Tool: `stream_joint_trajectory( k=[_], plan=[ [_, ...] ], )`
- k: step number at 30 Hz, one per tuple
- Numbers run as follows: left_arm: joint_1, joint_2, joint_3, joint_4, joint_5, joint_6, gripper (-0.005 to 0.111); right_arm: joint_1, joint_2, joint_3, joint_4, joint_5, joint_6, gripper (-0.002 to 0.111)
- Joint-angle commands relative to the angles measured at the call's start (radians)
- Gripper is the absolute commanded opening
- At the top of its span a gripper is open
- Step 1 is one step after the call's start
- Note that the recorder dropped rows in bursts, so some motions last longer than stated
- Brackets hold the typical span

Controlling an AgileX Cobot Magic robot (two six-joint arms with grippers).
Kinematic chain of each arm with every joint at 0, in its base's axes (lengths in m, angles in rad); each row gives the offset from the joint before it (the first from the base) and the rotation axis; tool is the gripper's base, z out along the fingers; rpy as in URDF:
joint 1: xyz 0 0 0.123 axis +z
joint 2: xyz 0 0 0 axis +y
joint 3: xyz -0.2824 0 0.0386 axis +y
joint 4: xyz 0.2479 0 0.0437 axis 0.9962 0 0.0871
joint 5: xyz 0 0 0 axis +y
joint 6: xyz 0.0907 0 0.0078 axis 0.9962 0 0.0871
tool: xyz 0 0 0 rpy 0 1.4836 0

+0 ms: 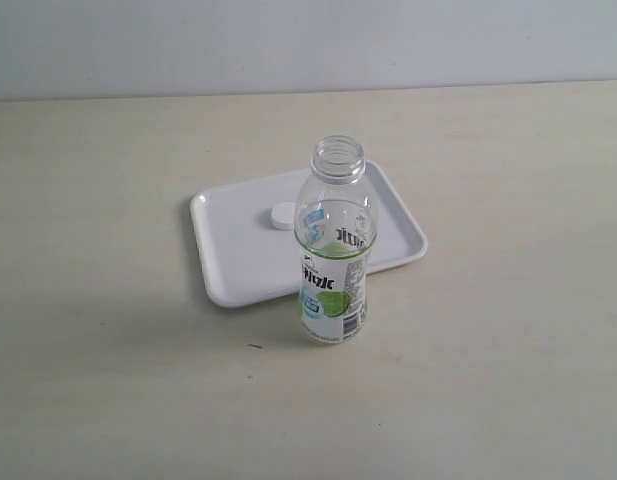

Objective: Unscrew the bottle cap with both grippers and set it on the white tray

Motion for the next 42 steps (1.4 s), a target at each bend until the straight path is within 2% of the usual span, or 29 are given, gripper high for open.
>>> stream_joint_trajectory(
  k=[1, 8, 28, 32, 42],
  plan=[
    [0.005, -0.004, 0.002, -0.003, -0.001, -0.004, 0.0, -0.005, -0.006, 0.005, 0.327, 0.011, -0.411, 0.0],
    [0.005, -0.004, 0.002, -0.003, -0.001, -0.004, 0.0, -0.005, -0.006, 0.005, 0.416, -0.006, -0.445, 0.0],
    [0.005, -0.004, 0.002, -0.003, -0.001, -0.004, 0.0, -0.005, -0.006, 0.005, 0.417, -0.002, -0.443, 0.0],
    [0.005, -0.004, 0.002, 0.006, -0.012, 0.052, 0.0, -0.005, -0.006, 0.005, 0.417, -0.002, -0.443, 0.0],
    [0.005, -0.004, 0.002, 0.004, -0.016, 0.057, 0.0, -0.005, -0.006, 0.005, 0.417, -0.002, -0.443, 0.0]
  ],
)
